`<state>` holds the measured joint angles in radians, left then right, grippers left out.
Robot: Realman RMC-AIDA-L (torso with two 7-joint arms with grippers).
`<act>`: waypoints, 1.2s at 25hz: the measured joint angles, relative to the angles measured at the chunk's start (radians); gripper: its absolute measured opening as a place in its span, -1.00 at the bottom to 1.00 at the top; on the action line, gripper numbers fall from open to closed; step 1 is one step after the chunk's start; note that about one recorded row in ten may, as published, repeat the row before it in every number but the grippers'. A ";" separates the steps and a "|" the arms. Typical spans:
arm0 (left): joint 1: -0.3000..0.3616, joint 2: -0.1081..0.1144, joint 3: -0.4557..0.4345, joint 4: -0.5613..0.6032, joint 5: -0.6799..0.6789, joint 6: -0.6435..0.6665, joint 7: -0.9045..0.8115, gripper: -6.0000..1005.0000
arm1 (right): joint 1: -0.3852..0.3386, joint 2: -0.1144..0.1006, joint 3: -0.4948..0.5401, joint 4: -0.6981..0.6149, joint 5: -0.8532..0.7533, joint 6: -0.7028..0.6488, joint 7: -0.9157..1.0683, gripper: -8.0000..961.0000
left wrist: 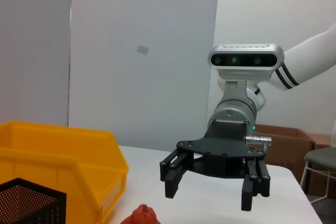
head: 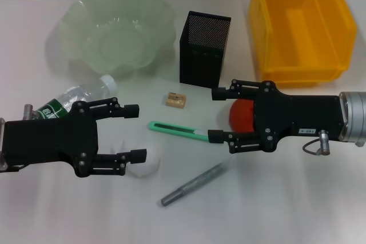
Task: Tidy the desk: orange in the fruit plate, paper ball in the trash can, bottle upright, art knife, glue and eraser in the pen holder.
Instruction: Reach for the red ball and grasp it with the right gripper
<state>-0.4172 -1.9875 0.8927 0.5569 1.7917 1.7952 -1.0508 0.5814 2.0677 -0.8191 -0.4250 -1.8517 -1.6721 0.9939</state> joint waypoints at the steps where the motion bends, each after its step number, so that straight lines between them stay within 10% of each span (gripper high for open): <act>1: 0.000 0.000 0.000 0.000 0.000 0.000 0.000 0.62 | 0.000 0.000 0.000 0.000 0.000 0.000 0.000 0.69; 30: -0.003 -0.005 -0.008 -0.003 0.000 -0.004 0.000 0.62 | 0.000 0.000 0.000 -0.011 -0.015 0.000 0.000 0.68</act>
<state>-0.4203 -1.9926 0.8851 0.5539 1.7917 1.7917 -1.0508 0.5813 2.0678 -0.8191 -0.4357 -1.8667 -1.6721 0.9940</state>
